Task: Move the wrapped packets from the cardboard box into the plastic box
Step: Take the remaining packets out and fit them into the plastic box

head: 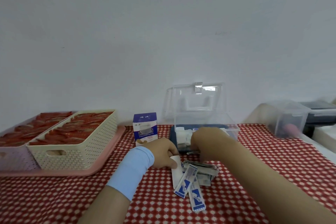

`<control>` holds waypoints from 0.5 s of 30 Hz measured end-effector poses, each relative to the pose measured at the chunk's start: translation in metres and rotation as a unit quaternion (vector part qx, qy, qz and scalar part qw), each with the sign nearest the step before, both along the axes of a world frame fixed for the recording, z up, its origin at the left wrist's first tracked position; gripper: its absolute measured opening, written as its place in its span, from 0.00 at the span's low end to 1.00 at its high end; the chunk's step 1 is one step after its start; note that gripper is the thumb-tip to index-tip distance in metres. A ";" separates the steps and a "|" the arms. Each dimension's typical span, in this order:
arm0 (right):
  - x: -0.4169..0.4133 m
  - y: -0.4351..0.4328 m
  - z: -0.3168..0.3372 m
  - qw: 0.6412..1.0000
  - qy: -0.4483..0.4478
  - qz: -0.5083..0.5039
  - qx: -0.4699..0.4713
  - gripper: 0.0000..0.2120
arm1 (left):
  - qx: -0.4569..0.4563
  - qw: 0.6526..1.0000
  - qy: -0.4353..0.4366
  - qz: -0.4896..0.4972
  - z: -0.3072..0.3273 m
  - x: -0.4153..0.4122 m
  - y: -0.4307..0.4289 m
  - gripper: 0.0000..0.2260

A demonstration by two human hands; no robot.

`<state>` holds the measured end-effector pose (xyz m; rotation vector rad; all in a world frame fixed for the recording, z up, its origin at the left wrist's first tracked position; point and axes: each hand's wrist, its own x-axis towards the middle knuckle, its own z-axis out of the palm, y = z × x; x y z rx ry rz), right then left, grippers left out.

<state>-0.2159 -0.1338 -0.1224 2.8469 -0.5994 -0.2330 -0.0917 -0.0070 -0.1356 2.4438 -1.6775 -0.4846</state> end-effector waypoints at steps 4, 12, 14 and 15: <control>0.003 0.004 -0.005 0.999 -0.017 -0.001 -0.049 0.10 | -0.055 0.997 0.040 0.036 0.001 0.006 0.004 0.08; -0.003 0.009 0.009 0.987 -0.156 -0.025 -0.003 0.08 | -0.151 0.962 0.179 0.142 0.009 0.016 0.017 0.03; -0.004 0.012 0.018 0.963 -0.254 -0.044 0.072 0.08 | -0.185 0.945 0.209 0.174 0.011 0.016 0.018 0.03; -0.005 0.014 0.022 0.944 -0.304 -0.050 0.115 0.07 | -0.205 0.932 0.230 0.190 0.012 0.016 0.018 0.03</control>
